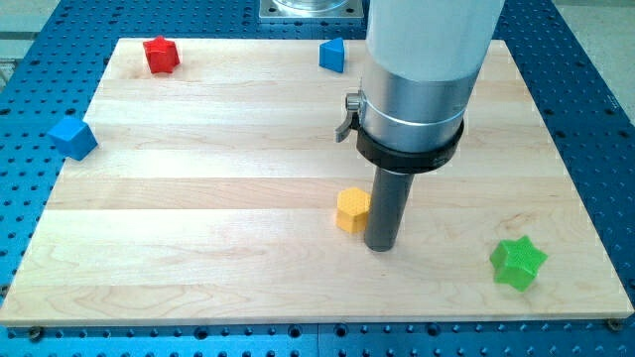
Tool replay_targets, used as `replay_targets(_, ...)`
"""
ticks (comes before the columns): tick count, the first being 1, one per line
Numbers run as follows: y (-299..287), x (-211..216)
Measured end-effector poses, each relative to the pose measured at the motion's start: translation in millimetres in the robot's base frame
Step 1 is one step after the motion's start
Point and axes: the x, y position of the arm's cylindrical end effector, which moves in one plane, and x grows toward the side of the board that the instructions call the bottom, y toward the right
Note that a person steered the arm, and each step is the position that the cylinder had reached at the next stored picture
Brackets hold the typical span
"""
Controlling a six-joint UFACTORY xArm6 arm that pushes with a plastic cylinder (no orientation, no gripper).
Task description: Move the yellow hexagon to the left of the green star
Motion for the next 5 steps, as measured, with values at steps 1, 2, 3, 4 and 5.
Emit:
replay_targets(1,5.7,0.4)
replay_targets(2,5.7,6.2)
replay_targets(3,5.7,4.6)
replay_targets(4,30.7,-23.5)
replay_targets(5,23.1,-39.7)
